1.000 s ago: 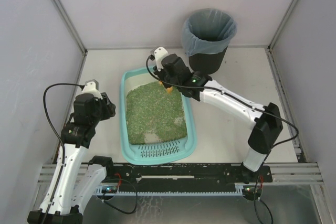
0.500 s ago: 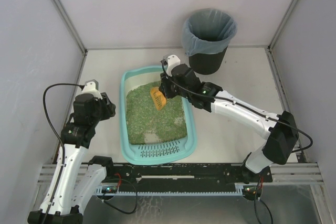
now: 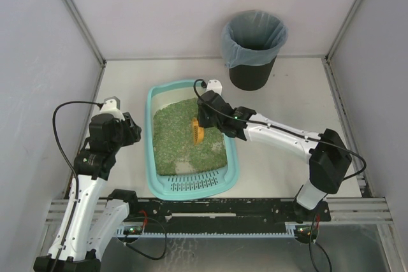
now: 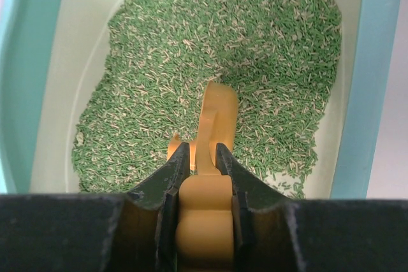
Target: Clean the litter box
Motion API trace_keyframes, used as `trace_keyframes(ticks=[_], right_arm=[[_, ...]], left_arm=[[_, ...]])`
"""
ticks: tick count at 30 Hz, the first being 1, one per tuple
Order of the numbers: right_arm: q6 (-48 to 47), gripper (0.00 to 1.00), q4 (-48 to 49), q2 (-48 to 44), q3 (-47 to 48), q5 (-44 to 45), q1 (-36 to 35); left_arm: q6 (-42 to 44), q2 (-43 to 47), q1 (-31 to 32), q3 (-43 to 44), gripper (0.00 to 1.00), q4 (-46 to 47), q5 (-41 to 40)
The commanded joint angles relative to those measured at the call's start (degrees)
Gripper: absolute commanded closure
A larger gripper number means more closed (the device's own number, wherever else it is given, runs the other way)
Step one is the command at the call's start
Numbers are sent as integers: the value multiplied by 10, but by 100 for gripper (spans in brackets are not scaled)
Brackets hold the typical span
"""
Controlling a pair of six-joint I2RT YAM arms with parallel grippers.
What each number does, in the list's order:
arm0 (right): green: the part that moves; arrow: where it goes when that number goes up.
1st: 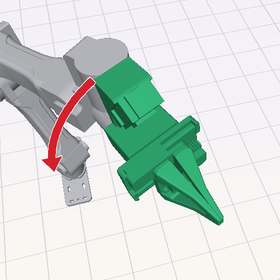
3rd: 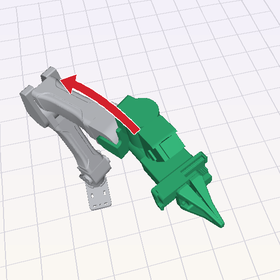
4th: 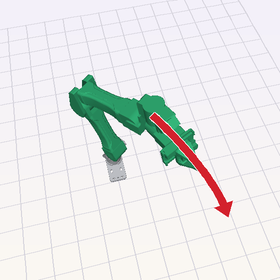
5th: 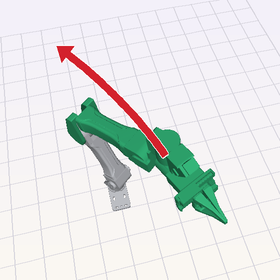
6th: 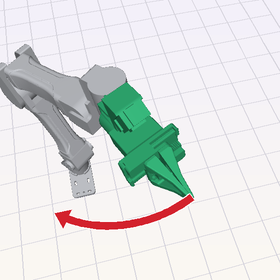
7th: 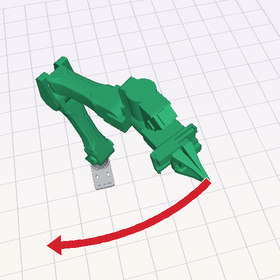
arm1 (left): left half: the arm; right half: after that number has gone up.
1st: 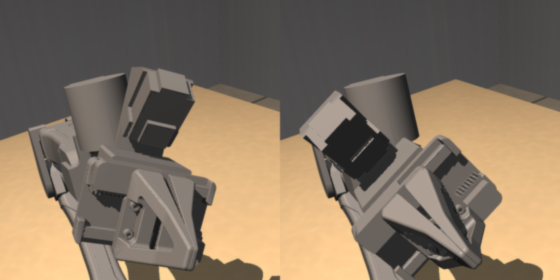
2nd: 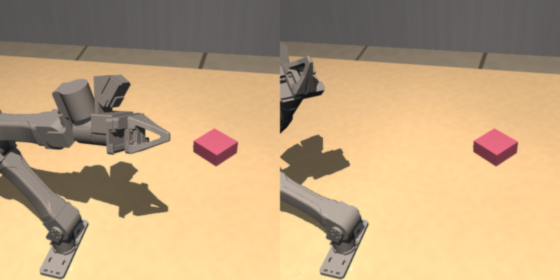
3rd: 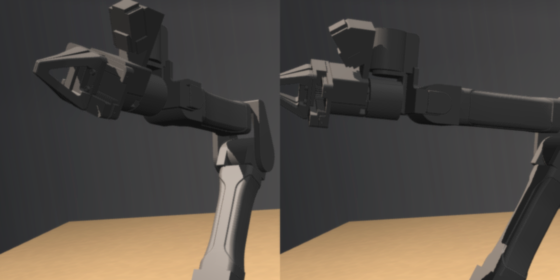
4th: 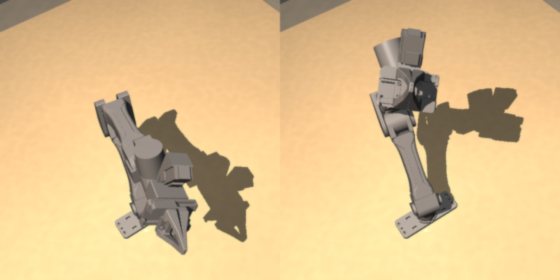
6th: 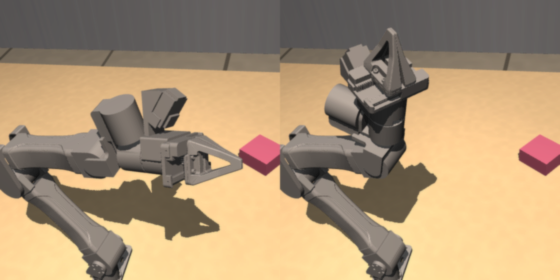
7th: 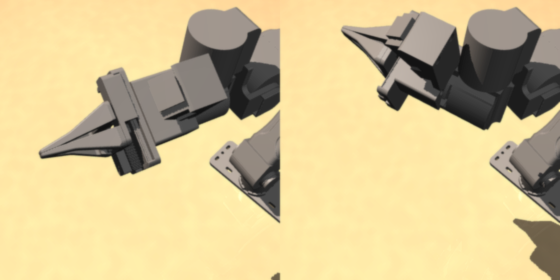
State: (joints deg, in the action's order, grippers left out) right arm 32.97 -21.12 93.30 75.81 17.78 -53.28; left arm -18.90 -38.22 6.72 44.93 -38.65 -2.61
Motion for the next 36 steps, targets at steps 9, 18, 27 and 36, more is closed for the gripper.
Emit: trace_keyframes(ticks=[9,18,27,36], right_arm=[[27,87,13,8,-1,-6,17],[20,66,6,6,-1,6,18],[-33,46,-6,-81,-1,44,19],[-74,41,-59,-167,-20,137,25]], left_arm=[[0,3,-5,-8,54,17,11],[0,2,-4,-8,54,18,13],[1,5,-5,-8,54,18,11],[1,4,-5,-8,54,18,12]])
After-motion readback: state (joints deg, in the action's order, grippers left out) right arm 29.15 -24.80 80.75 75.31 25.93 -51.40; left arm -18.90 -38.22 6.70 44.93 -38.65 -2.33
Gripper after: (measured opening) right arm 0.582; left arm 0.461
